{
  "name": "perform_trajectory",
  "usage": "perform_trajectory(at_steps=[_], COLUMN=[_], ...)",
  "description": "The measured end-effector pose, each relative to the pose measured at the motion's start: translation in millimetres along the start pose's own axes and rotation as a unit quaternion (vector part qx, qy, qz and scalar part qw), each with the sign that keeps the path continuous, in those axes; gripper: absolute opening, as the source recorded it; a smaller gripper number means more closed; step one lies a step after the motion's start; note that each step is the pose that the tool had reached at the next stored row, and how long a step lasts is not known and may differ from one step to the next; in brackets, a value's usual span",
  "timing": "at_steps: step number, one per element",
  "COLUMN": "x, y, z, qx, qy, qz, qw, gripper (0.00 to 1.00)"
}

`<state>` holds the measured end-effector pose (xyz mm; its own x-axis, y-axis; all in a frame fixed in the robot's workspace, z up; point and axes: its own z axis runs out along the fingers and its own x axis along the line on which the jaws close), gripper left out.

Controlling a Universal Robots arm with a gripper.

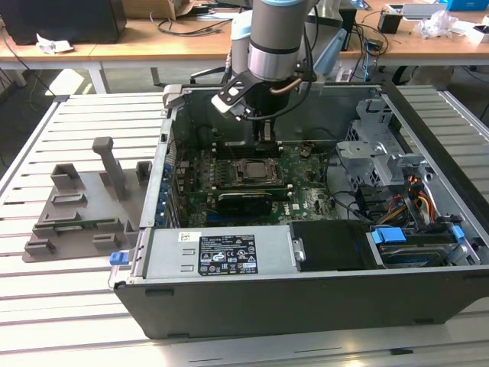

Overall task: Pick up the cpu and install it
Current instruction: 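Close the cpu cover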

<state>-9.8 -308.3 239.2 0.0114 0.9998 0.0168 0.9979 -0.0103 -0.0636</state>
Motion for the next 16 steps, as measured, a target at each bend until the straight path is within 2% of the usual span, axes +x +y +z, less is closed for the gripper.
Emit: perform_trajectory(at_steps=[14, 15, 16], x=[-0.1, -0.1, -0.2], y=[-3.4, -7.0, -15.0], z=[0.8, 1.1, 1.6], qx=[0.0, 0.0, -0.0001], qy=[0.0, 0.0001, 0.0004], qz=[0.0, 0.0, 0.0], qw=[1.0, 1.0, 1.0], gripper=[0.11, 0.11, 0.11])
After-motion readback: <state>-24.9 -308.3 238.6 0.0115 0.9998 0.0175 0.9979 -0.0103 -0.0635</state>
